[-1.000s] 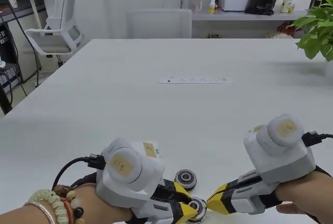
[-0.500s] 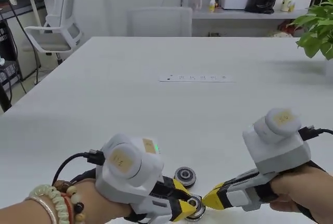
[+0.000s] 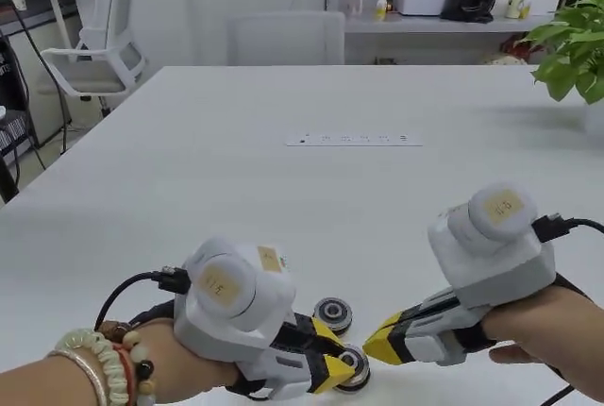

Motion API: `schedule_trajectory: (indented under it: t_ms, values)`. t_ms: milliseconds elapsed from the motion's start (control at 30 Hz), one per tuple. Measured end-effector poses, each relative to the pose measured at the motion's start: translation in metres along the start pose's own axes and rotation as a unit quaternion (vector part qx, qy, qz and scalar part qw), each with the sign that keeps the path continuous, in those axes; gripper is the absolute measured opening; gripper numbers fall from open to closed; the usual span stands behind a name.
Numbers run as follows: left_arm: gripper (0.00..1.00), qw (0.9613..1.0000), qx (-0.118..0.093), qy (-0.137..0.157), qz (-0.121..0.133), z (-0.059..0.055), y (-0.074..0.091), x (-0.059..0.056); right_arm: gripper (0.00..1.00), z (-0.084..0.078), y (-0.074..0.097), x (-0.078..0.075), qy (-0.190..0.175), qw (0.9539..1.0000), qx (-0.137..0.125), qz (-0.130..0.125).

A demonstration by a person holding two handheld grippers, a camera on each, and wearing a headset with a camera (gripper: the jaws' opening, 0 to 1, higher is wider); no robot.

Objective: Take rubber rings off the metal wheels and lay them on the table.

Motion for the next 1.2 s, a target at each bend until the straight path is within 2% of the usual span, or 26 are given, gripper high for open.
schedule_trajectory:
  t_ms: [67,133,200,267,333,433,567,633,667,767,967,1100,1200]
  values:
    - [0.13,1.0000,0.000,-0.001,0.001,0.000,0.000,0.000,0.00,-0.003,0.000,-0.001,0.005,1.0000,0.004,-0.001]
    - [0.13,1.0000,0.000,-0.001,0.001,0.000,0.000,0.000,0.00,-0.009,-0.002,0.000,0.029,0.9993,0.021,-0.001]
    - [0.13,1.0000,0.000,0.000,0.001,0.000,0.000,0.000,0.00,-0.015,-0.006,0.005,0.036,0.9985,0.040,0.014]
    - [0.13,1.0000,0.000,0.000,0.001,0.000,0.001,0.000,0.06,-0.019,-0.010,0.007,0.049,0.9975,0.047,0.020]
    - [0.13,1.0000,0.001,-0.001,0.001,0.000,0.001,-0.001,0.11,-0.018,-0.011,0.008,0.080,0.9956,0.046,0.013]
    - [0.13,1.0000,0.001,-0.001,0.001,0.000,0.001,-0.001,0.18,-0.015,-0.015,0.010,0.091,0.9950,0.040,0.013]
    - [0.13,1.0000,0.000,0.000,0.001,0.000,0.001,-0.001,0.27,-0.014,-0.022,0.013,0.125,0.9910,0.043,0.014]
    - [0.13,1.0000,0.000,0.000,0.001,0.000,0.001,-0.001,0.21,-0.017,-0.023,0.013,0.138,0.9892,0.045,0.019]
    - [0.13,1.0000,0.000,-0.001,0.000,0.000,0.001,-0.001,0.19,-0.018,-0.022,0.011,0.153,0.9866,0.056,0.014]
    - [0.13,1.0000,0.000,0.000,0.000,0.000,0.001,-0.001,0.16,-0.016,-0.022,0.011,0.152,0.9872,0.049,0.010]
    - [0.13,1.0000,0.001,0.003,-0.001,0.000,0.002,-0.001,0.09,-0.018,-0.021,0.011,0.182,0.9812,0.066,0.001]
    - [0.13,1.0000,0.002,0.003,0.001,-0.001,0.002,-0.001,0.08,-0.017,-0.020,0.013,0.188,0.9798,0.068,-0.003]
    - [0.13,1.0000,0.002,0.003,0.001,-0.001,0.002,-0.001,0.08,-0.017,-0.019,0.012,0.180,0.9812,0.069,-0.004]
Point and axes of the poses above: the centre of the closed fingertips' face, and the gripper's own axes: y roughly backward along the fingers, x roughly to its left, z roughly out of its top, the point moved 5 cm from there along y, roughly backward along the fingers, and after that the axes turned 8 degrees about -y, right-handed, at the moved point
